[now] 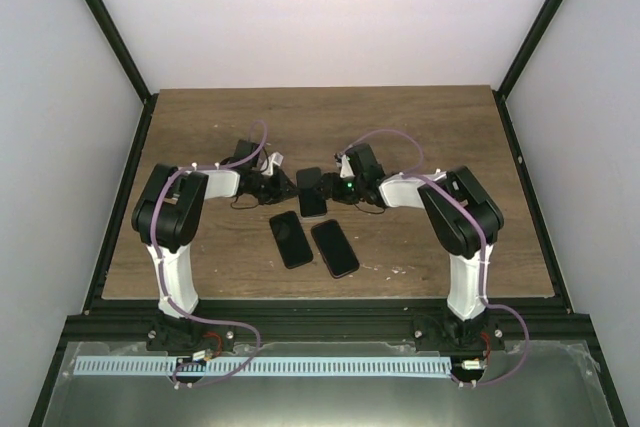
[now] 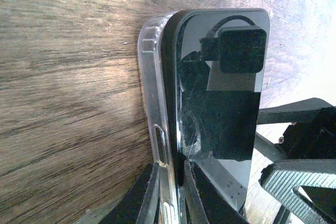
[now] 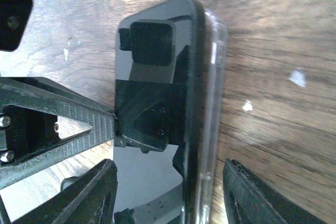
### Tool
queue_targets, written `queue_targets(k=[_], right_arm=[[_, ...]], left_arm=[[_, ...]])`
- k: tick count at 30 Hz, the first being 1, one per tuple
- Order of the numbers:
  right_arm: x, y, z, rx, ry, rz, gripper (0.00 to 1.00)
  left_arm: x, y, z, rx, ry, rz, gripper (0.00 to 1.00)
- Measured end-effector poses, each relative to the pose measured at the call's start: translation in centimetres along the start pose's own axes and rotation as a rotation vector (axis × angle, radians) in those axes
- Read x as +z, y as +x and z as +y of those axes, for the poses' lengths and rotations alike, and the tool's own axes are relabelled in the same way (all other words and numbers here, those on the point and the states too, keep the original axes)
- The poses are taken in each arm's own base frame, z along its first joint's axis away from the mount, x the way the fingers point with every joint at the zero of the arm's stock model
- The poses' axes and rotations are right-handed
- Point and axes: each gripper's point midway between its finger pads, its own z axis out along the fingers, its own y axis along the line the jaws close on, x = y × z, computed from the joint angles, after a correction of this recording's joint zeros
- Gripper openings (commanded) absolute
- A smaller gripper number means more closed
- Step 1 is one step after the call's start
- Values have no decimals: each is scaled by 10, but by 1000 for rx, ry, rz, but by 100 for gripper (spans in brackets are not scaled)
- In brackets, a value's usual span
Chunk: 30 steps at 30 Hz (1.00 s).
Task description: Put the phone into the phone case
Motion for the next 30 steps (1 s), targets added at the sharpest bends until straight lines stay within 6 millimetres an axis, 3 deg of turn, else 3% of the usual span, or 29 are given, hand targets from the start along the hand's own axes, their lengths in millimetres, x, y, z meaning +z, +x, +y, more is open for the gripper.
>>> queue_targets(k=[5, 25, 30], right_arm=[[6, -1, 9, -2, -47, -8, 63], [1, -8, 29, 156, -308, -17, 61], [3, -8, 28, 183, -332, -11, 61]], left_arm=[[0, 0, 0, 3, 0, -1, 14], [-10, -3, 11, -22, 26, -31, 17], [-11, -5, 12, -28, 26, -35, 13]])
